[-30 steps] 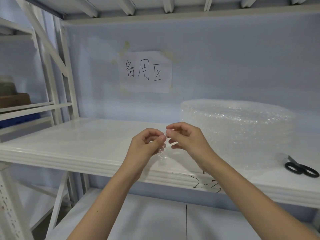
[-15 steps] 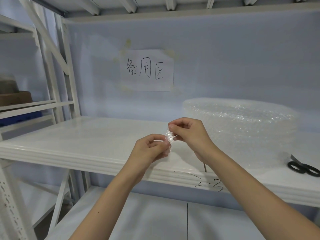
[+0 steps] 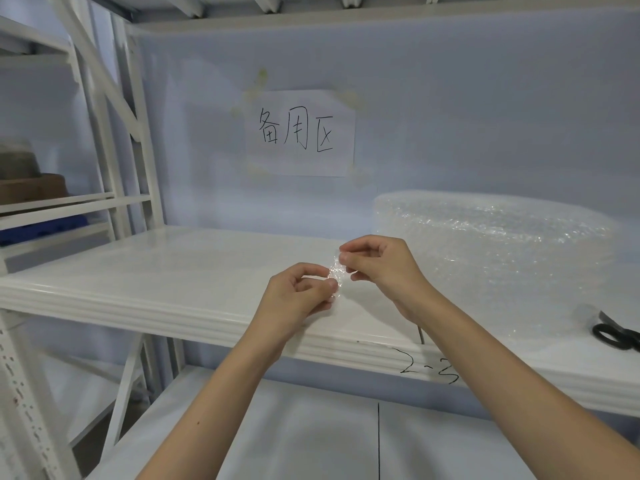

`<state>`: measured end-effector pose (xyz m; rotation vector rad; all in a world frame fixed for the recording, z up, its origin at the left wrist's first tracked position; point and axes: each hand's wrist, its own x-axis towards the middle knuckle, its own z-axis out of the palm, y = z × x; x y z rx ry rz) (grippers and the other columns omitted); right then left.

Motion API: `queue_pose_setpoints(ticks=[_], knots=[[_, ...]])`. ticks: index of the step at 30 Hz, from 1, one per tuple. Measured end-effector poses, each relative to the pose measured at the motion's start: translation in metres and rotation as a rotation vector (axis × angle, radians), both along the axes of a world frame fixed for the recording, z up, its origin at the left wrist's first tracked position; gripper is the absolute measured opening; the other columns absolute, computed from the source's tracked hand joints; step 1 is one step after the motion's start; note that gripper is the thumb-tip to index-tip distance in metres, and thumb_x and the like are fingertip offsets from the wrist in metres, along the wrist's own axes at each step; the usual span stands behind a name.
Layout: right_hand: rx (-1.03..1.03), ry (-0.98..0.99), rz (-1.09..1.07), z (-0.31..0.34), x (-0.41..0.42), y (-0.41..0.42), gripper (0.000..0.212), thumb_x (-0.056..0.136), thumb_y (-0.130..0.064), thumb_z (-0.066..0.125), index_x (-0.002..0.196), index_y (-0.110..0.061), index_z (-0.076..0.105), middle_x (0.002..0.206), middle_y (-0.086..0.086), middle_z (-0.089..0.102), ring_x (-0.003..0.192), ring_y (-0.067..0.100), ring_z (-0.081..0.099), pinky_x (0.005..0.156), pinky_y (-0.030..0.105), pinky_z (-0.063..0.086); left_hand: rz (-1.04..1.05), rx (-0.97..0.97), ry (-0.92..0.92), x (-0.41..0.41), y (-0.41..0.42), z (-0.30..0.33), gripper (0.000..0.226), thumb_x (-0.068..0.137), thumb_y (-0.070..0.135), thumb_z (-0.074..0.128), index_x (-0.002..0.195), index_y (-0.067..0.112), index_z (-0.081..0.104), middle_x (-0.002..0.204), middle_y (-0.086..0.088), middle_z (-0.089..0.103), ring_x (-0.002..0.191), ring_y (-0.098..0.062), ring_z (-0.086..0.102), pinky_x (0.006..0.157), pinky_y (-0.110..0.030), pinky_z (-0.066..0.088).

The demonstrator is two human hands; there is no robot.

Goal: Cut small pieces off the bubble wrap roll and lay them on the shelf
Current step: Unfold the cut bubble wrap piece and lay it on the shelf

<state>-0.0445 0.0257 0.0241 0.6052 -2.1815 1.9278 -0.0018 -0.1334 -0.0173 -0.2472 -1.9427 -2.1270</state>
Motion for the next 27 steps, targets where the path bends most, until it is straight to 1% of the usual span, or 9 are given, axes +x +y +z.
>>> queue_pose_setpoints(ticks=[5,12,19,23,25,27], knots=[[-0.092,-0.063,0.014,-0.005,-0.007,-0.004,0.011,0.082,-0.005,0.073,0.093,-0.004,0.073,0.08,0.006,0.069,0.07,0.017,0.063,0.065,0.022,0.055,0.016,-0.018,-0.01,-0.001,-0.007,-0.001,0.014,0.085,0.008,0.073,0.099,0.008,0.069,0.078,-0.013,0.074,0.07,-0.017,0.069,0.069,-0.022,0.058],[-0.121,-0.081,0.036,-0.006,-0.011,-0.008,0.01,0.083,-0.003,0.071,0.092,-0.003,0.072,0.079,0.006,0.068,0.071,0.017,0.062,0.066,0.022,0.055,0.024,-0.034,0.013,-0.003,-0.008,-0.002,0.015,0.086,0.003,0.071,0.099,0.008,0.067,0.073,-0.015,0.067,0.067,-0.016,0.068,0.068,-0.021,0.059],[-0.125,-0.078,0.046,-0.007,-0.012,-0.01,0.01,0.083,-0.002,0.071,0.092,-0.001,0.072,0.076,0.005,0.068,0.069,0.016,0.061,0.065,0.023,0.055,0.069,-0.085,0.051,-0.003,-0.008,-0.003,0.016,0.087,0.002,0.069,0.097,0.014,0.065,0.065,-0.004,0.068,0.065,-0.012,0.067,0.067,-0.018,0.056],[-0.128,-0.083,0.051,-0.006,-0.011,-0.011,0.007,0.083,-0.002,0.071,0.089,-0.004,0.073,0.076,0.004,0.069,0.069,0.016,0.061,0.066,0.023,0.055,0.125,-0.13,0.062,-0.004,-0.008,-0.002,0.016,0.087,0.003,0.069,0.094,0.015,0.062,0.058,0.004,0.066,0.06,-0.011,0.065,0.064,-0.015,0.053],[-0.133,-0.081,0.057,-0.006,-0.01,-0.011,0.006,0.083,-0.002,0.071,0.088,-0.005,0.072,0.077,0.005,0.068,0.069,0.016,0.061,0.066,0.023,0.055,0.145,-0.158,0.075,-0.004,-0.007,-0.001,0.017,0.088,0.002,0.068,0.093,0.016,0.059,0.058,0.004,0.065,0.057,-0.01,0.062,0.06,-0.012,0.05],[-0.134,-0.078,0.064,-0.005,-0.01,-0.012,0.006,0.083,-0.002,0.071,0.088,-0.005,0.072,0.079,0.007,0.069,0.069,0.016,0.061,0.067,0.024,0.055,0.167,-0.185,0.086,-0.004,-0.006,0.0,0.017,0.088,0.001,0.066,0.092,0.015,0.058,0.06,0.0,0.065,0.056,-0.009,0.061,0.058,-0.012,0.049]])
